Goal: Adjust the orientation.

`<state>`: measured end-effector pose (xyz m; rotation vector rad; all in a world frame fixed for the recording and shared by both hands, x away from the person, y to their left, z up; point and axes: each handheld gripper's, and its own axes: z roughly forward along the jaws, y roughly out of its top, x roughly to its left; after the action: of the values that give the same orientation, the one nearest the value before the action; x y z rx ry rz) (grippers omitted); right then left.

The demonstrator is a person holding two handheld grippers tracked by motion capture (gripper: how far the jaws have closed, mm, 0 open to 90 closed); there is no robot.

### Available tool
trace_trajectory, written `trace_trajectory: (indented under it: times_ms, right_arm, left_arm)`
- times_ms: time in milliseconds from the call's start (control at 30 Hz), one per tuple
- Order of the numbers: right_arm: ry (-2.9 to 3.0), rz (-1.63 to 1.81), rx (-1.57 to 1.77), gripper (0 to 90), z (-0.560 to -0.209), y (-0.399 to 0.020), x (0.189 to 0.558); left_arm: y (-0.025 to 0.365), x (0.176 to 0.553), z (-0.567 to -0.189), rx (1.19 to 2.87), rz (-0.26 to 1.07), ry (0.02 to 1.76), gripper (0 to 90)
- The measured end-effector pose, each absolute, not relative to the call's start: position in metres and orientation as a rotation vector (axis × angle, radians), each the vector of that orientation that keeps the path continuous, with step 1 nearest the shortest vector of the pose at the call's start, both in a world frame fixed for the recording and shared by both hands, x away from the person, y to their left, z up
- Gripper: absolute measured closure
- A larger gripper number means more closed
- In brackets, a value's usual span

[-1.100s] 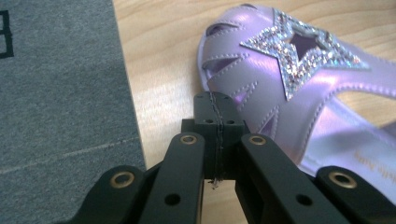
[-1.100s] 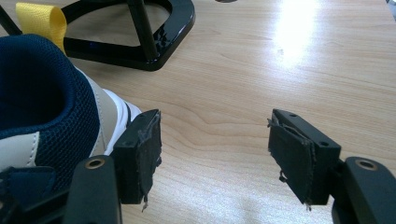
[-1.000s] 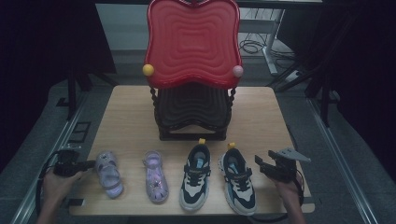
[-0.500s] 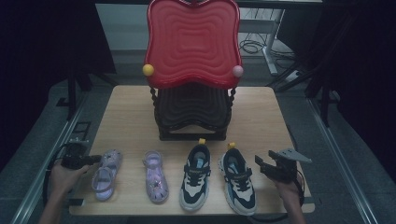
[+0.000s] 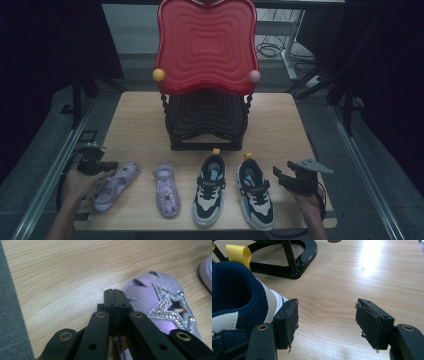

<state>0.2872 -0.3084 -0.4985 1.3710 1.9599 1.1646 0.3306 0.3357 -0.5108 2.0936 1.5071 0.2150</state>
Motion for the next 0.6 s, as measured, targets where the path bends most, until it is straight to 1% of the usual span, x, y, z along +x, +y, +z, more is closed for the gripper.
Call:
trace_trajectory:
  times_ms: [133,267,367,600]
  right_arm:
    - [1.963,1.162,1.375,34.8,-0.499,-0.308,0.288]
    - [1.959,1.166,1.373,34.9,-0.498,-0.308,0.287]
    - [1.956,1.172,1.368,34.9,-0.497,-0.308,0.286]
    - [1.957,1.175,1.361,35.0,-0.496,-0.307,0.286]
  left_arm:
    - [0.336,0.331,-0.512,2.094,0.212,1.506,89.4]
    - [0.341,0.326,-0.505,2.049,0.239,1.507,89.3]
    - [0.344,0.315,-0.491,2.016,0.289,1.477,89.4]
    - [0.333,0.297,-0.471,1.996,0.321,1.397,89.6]
